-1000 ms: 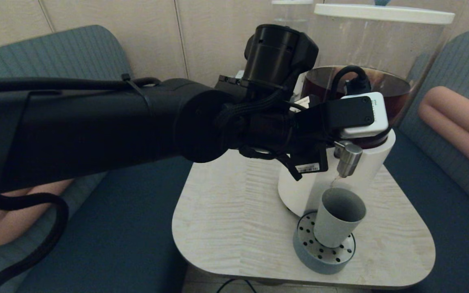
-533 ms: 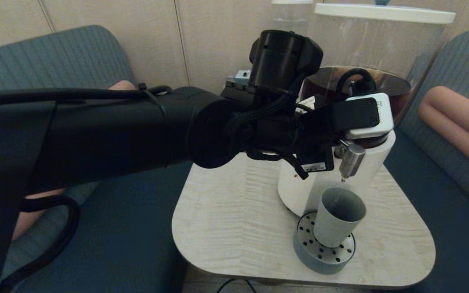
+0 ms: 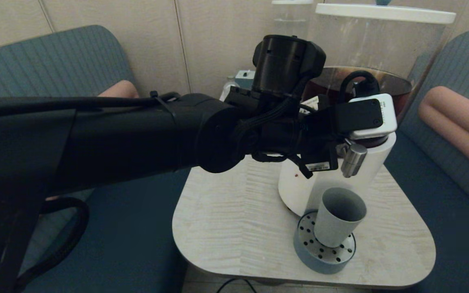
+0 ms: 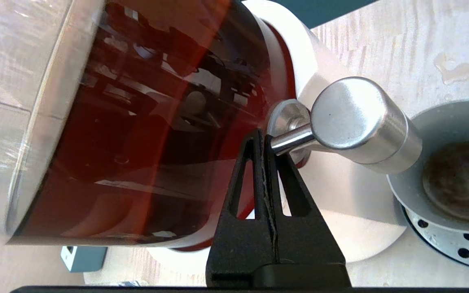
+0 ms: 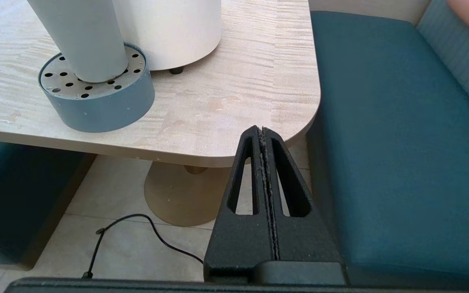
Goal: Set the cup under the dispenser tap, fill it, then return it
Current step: Turn off the faucet
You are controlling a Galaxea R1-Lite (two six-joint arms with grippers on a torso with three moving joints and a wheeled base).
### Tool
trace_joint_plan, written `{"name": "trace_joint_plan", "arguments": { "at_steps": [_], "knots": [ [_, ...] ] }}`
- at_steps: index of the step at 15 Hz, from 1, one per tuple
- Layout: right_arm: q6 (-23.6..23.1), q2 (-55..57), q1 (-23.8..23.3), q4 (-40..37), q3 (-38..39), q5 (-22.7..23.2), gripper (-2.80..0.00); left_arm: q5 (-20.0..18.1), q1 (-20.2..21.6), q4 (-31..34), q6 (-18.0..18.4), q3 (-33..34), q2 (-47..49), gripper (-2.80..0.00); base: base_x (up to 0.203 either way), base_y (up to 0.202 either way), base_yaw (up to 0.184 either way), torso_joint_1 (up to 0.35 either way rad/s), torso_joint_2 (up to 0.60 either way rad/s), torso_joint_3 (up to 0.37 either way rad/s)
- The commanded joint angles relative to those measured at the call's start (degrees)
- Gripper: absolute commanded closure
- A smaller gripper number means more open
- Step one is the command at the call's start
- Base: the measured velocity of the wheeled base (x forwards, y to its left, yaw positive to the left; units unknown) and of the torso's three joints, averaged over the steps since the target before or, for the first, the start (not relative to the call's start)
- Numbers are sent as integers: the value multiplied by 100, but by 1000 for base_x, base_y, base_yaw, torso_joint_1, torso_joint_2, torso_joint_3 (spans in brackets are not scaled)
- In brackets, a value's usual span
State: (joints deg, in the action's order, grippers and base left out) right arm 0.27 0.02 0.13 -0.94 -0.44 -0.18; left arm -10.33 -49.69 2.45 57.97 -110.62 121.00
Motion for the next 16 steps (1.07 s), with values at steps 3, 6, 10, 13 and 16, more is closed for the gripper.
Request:
{"name": "trace_joint_plan", "arguments": {
  "at_steps": [3,6,10,13,16],
  "knots": [
    [0,-2,4,3,0,1,0,-31,-32,-17,34,-4,20,0,0,0,0,0,0,0],
    [0,-2,4,-3,0,1,0,-40,-41,-165,39,-4,46,0,0,0,0,0,0,0],
    [0,-2,-1,0,0,1,0,-84,-41,-236,39,5,81,0,0,0,0,0,0,0],
    [0,-2,-3,0,0,1,0,-84,-41,-222,39,5,66,0,0,0,0,0,0,0],
    [0,-2,4,-3,0,1,0,-88,-32,-176,23,67,17,0,0,0,0,0,0,0]
  ]
}}
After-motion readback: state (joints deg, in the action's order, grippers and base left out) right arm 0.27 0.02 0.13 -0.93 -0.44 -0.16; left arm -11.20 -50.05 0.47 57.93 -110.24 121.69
